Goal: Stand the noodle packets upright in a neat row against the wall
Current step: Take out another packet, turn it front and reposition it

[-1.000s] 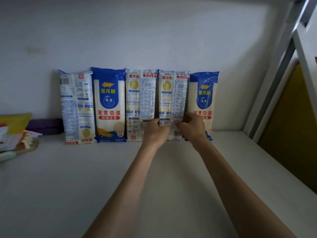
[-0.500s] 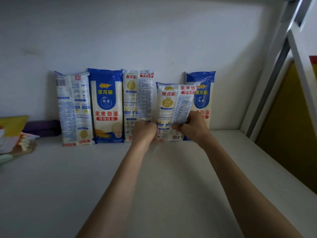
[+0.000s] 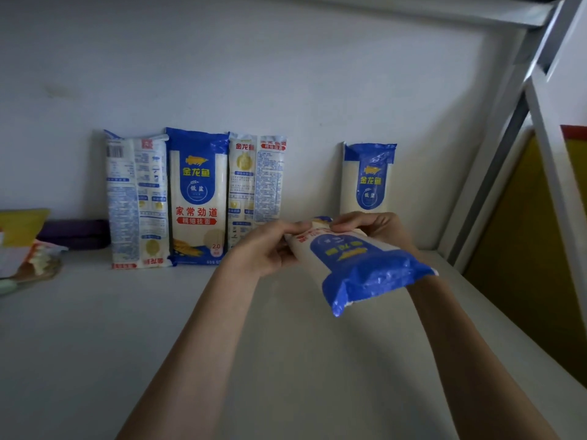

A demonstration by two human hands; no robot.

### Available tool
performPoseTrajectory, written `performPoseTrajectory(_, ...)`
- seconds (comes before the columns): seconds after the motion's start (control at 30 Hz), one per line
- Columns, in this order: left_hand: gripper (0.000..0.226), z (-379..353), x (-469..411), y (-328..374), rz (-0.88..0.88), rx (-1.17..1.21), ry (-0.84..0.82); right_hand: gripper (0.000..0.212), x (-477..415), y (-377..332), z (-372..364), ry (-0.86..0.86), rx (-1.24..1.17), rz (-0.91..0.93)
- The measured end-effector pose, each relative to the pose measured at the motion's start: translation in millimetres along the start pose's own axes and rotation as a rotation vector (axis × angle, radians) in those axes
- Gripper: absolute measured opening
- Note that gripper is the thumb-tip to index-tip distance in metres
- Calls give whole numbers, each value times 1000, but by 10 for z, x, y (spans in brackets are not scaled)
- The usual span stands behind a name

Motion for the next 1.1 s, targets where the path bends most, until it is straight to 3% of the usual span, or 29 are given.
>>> performPoseTrajectory(0.03, 7, 18, 0, 14, -12, 7, 10, 16, 2, 30, -24, -20, 0, -1)
performPoseTrajectory(0.17, 24, 70, 2, 34, -48, 92, 62, 46, 29, 64, 20, 21, 47, -23)
performPoseTrajectory(0.23, 16, 123, 6, 70, -68, 119, 97, 29, 23, 50, 6, 5, 69, -66)
performPoseTrajectory(0.33, 18, 185, 12, 148, -131, 135, 131, 22, 93, 238, 13, -60, -141, -369)
performPoseTrajectory(0.5, 24, 295, 10, 174, -195, 186, 213, 90, 393, 379, -2, -288, -233, -660)
performPoseTrajectory(0.6, 25, 311, 1, 220, -234, 234, 224, 87, 503, 379, -45, -428, -45, -694)
performPoseTrajectory(0.77, 28, 256, 47, 308, -297, 320, 190, 89, 336, 308, 212, -127, -71, -600)
performPoseTrajectory(0.87, 35, 255, 47, 348, -323, 459, 200, 57, 272, 378, 449, 163, -136, -603)
performPoseTrajectory(0.93, 35, 221, 52, 385, -329, 478, 190, 50, 248, 460, 529, 329, -278, -633)
performPoseTrajectory(1.1, 30, 280, 66, 391, -309, 395, 145, 60, 189, 545, 473, 470, -461, -623)
Point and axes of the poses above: each hand's wrist, its own x-axis away from the middle knuckle, its own z-axis out of the back of the hand, y = z × x, the point moved 9 cm from there along -x, towards the middle knuckle, and after that the axes turned 10 degrees about -z, right-handed, at the moved point
